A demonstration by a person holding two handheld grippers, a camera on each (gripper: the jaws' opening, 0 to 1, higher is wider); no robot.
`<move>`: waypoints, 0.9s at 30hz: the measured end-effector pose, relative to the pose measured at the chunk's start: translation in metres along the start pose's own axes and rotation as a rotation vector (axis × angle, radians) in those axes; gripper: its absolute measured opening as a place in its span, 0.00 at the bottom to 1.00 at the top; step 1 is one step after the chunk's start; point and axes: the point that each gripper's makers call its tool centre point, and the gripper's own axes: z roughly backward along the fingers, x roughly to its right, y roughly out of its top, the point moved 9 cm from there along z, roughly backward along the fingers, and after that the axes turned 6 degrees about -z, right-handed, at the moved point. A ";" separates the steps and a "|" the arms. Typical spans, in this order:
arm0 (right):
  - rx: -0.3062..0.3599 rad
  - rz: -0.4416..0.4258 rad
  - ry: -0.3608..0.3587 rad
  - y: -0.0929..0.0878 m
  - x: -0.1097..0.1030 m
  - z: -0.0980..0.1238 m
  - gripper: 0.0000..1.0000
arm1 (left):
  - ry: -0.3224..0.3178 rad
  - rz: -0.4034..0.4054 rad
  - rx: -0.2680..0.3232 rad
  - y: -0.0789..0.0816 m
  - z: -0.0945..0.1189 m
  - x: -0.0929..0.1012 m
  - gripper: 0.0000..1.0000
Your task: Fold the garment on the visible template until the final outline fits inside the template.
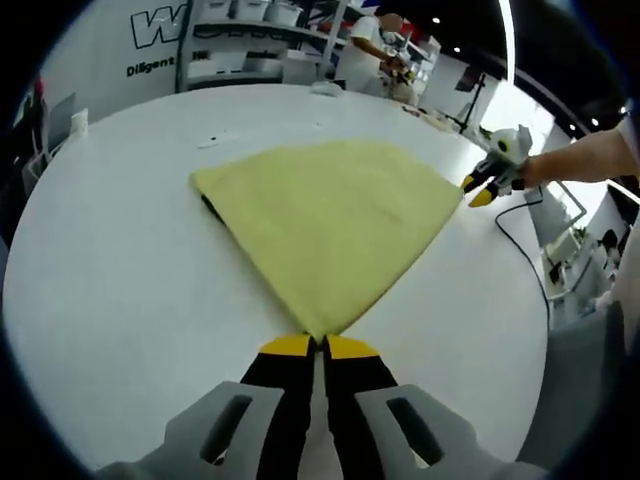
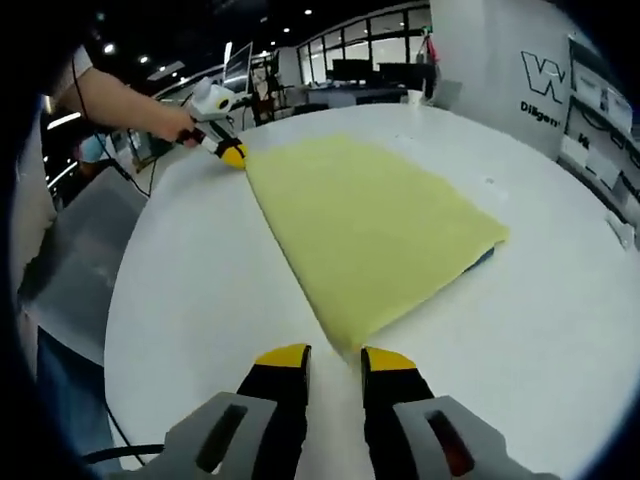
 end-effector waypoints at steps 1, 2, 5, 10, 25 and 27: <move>0.000 0.000 -0.002 0.000 0.000 0.000 0.14 | 0.002 0.002 -0.004 0.000 0.000 0.000 0.02; -0.002 -0.006 -0.001 0.001 0.002 -0.003 0.15 | 0.002 0.005 -0.005 0.000 -0.001 0.000 0.02; 0.000 -0.016 -0.013 0.004 0.004 -0.005 0.13 | 0.002 0.009 -0.010 0.000 -0.001 0.000 0.02; 0.006 0.000 0.019 0.007 0.002 -0.006 0.00 | -0.001 0.014 -0.005 -0.001 0.000 -0.001 0.01; -0.026 0.082 0.033 -0.010 -0.022 -0.002 0.00 | 0.003 0.056 0.011 -0.023 0.015 0.009 0.01; -0.029 0.088 0.026 -0.011 -0.026 -0.002 0.00 | 0.005 0.061 0.012 -0.027 0.018 0.011 0.01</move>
